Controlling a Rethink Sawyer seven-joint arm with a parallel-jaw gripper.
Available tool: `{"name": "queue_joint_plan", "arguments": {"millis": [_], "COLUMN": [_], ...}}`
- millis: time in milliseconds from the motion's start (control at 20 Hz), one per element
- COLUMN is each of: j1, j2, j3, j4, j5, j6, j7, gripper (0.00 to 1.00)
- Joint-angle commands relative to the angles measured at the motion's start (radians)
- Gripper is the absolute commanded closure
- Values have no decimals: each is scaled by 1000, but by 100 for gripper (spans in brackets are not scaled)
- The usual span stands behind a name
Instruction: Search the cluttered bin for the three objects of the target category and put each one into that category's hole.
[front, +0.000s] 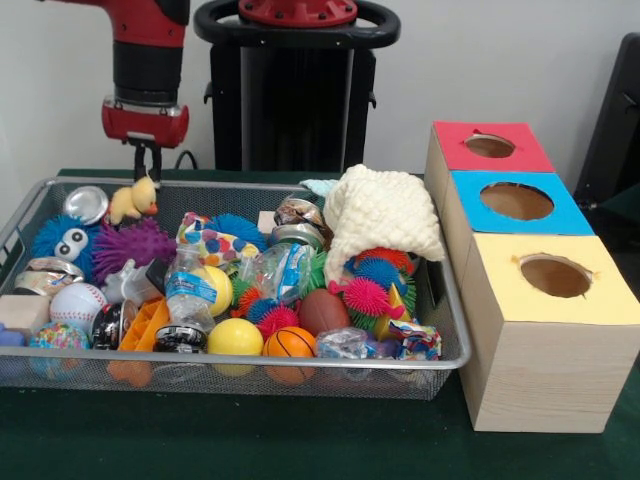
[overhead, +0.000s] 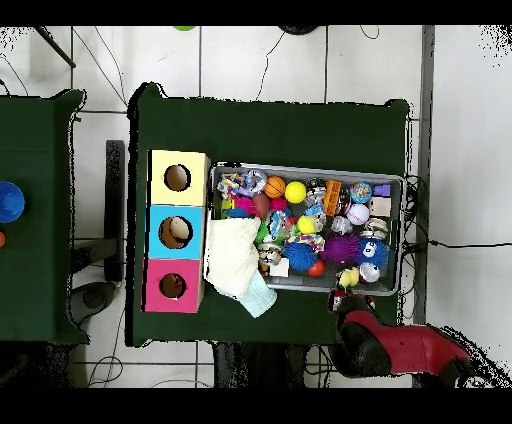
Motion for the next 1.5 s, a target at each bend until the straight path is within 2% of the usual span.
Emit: {"name": "queue_joint_plan", "arguments": {"millis": [50,300,650,1000,1250,1500], "j1": [-37,-26,-36,-7,18,68], "j2": [-147,-187,-274,-347,-461,-542], "j3": [189,199,248,280,342,363], "j4": [85,112,210,289,388,447], "j5": [58,71,115,171,248,331], "j6": [138,154,153,158,138,143], "j7": [-19,-10,15,32,59,77], "gripper": [100,100,100,100,100,100]}}
